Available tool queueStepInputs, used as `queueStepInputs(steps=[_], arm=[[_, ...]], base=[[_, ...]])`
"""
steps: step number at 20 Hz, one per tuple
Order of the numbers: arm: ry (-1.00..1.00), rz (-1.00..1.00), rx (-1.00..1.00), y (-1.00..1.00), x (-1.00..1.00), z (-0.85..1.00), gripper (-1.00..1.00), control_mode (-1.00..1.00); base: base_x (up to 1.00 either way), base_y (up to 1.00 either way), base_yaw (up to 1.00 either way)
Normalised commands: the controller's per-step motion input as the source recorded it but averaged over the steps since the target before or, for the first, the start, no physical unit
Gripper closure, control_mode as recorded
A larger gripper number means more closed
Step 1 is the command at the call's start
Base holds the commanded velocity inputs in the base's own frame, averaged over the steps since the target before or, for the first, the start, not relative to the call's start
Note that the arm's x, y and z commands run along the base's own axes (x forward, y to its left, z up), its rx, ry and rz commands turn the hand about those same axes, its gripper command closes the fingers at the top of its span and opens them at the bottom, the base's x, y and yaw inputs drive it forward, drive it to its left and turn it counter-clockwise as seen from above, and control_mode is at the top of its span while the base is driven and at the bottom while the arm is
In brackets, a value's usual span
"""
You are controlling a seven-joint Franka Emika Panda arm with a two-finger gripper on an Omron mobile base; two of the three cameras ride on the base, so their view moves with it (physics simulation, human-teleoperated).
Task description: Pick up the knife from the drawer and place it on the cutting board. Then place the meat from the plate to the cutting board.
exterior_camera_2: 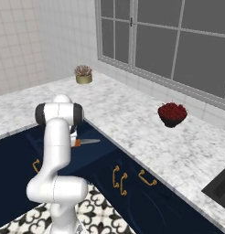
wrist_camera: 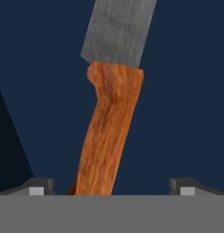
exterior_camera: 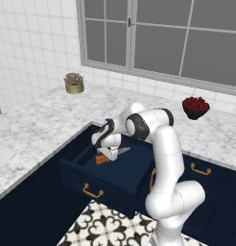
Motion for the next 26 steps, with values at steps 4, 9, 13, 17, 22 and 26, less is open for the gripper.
queueStepInputs(steps=[4, 9, 13, 17, 22, 26], arm=[[0.01, 0.0, 0.0, 0.0, 0.25, -0.14, -1.0, -1.0], [0.0, 0.0, 0.0, 0.0, 0.12, -0.16, -1.0, -1.0], [0.02, 0.0, -0.02, 0.0, -0.02, -0.36, -1.0, -1.0], [0.05, 0.05, -0.07, 0.0, -0.32, -0.5, -1.0, -1.0], [0.08, 0.2, -0.11, 0.0, -0.78, -0.67, -1.0, -1.0], [0.05, 0.26, -0.08, 0.0, -1.0, -0.68, -1.0, -1.0]], base=[[0.0, 0.0, 0.0], [0.0, 0.0, 0.0], [0.0, 0.0, 0.0], [0.0, 0.0, 0.0], [0.0, 0.0, 0.0], [0.0, 0.0, 0.0]])
